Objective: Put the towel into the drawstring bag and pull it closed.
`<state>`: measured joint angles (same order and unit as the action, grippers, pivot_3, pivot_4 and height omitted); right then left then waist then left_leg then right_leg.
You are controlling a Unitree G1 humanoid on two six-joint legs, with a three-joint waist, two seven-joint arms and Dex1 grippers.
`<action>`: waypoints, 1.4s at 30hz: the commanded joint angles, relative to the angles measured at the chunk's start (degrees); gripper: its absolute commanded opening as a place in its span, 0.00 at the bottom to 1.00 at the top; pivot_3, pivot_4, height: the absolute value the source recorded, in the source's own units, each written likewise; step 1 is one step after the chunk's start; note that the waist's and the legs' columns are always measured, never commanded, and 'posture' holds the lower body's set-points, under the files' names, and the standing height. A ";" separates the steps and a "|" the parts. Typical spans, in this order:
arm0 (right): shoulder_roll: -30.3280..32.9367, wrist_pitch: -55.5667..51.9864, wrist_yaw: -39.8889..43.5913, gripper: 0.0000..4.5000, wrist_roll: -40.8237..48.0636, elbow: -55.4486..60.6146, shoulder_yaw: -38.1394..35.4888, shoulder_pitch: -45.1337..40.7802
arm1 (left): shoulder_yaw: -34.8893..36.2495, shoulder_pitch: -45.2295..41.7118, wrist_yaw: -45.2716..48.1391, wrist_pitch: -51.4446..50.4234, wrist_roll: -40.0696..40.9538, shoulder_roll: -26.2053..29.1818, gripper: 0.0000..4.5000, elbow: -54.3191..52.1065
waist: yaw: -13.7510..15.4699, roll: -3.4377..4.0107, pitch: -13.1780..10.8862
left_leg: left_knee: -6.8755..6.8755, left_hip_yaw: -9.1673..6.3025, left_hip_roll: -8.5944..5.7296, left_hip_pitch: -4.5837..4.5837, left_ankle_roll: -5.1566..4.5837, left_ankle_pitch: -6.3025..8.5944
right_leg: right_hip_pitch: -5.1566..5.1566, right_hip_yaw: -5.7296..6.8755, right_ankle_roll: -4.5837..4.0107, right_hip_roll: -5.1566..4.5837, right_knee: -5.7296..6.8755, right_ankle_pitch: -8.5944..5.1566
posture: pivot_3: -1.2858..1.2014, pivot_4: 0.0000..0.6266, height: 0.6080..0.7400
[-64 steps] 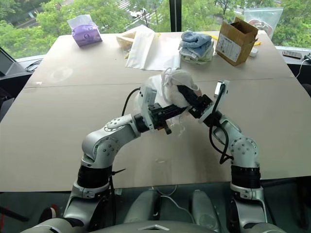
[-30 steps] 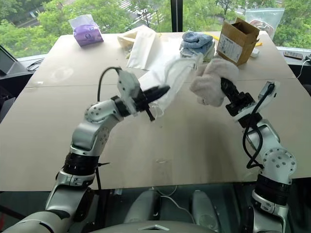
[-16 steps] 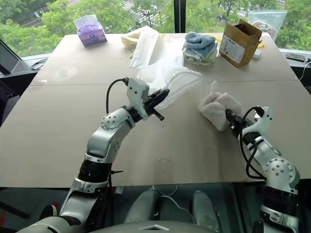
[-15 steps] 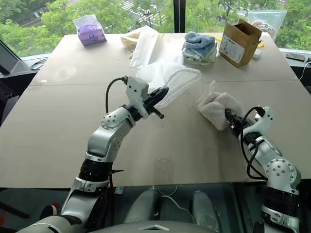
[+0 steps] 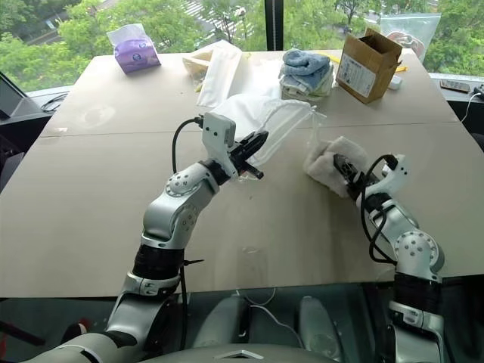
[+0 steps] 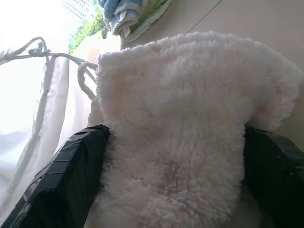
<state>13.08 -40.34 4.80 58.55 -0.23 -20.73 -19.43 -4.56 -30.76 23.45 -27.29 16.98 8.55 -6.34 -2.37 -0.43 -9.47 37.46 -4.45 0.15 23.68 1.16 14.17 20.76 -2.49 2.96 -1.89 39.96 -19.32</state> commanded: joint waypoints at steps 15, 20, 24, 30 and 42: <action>6.74 -2.02 4.08 0.16 -28.61 -4.06 17.93 -1.61 | 1.33 -0.59 0.69 -0.51 1.38 1.85 0.00 -2.59 | -0.01 -0.28 0.28 | 0.02 -0.04 0.01 -0.16 0.00 0.00 | -0.10 -0.07 0.00 0.01 0.03 0.00 | 0.52 0.24 1.00; 1.22 -1.96 5.96 0.01 -19.91 0.32 9.40 -1.83 | 1.40 -0.67 0.89 -0.55 1.78 1.95 0.00 -2.30 | 0.04 -0.34 0.32 | 0.02 -0.10 0.03 -0.13 0.00 0.00 | -0.10 -0.04 0.00 0.00 0.03 0.00 | 0.52 0.24 1.00; -2.85 -4.55 11.26 0.01 -2.23 8.76 0.44 -1.15 | 1.79 -1.24 1.39 -0.63 2.15 2.12 0.00 -1.52 | -0.08 -0.21 0.23 | -0.02 -0.12 0.04 -0.03 0.00 0.00 | 0.00 -0.03 0.00 0.00 0.01 0.00 | 0.52 0.24 1.00; 2.08 -9.11 20.26 0.01 18.65 19.44 -5.55 5.21 | 2.43 -2.91 2.19 -0.57 2.35 2.19 0.00 0.11 | 0.59 -0.03 0.11 | -0.02 -0.22 -0.04 0.13 -0.12 0.07 | 0.05 0.10 0.00 -0.08 -0.07 0.00 | 0.52 0.24 1.00; -3.78 0.45 15.35 0.01 18.62 14.14 0.85 -3.54 | 7.77 -3.54 4.17 -11.12 17.02 -1.01 0.00 -4.52 | -0.16 0.02 0.09 | 0.00 -0.16 0.01 -0.01 -0.09 0.05 | 0.03 -0.01 0.00 0.05 0.05 0.00 | 0.52 0.24 1.00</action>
<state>9.62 -41.55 20.55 78.50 14.24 -20.55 -22.53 2.02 -33.56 27.37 -37.59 31.68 7.75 -7.66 -2.53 -0.42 -9.38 37.46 -4.64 0.17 23.69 1.17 14.16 20.79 -2.47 2.96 -1.85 39.99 -19.32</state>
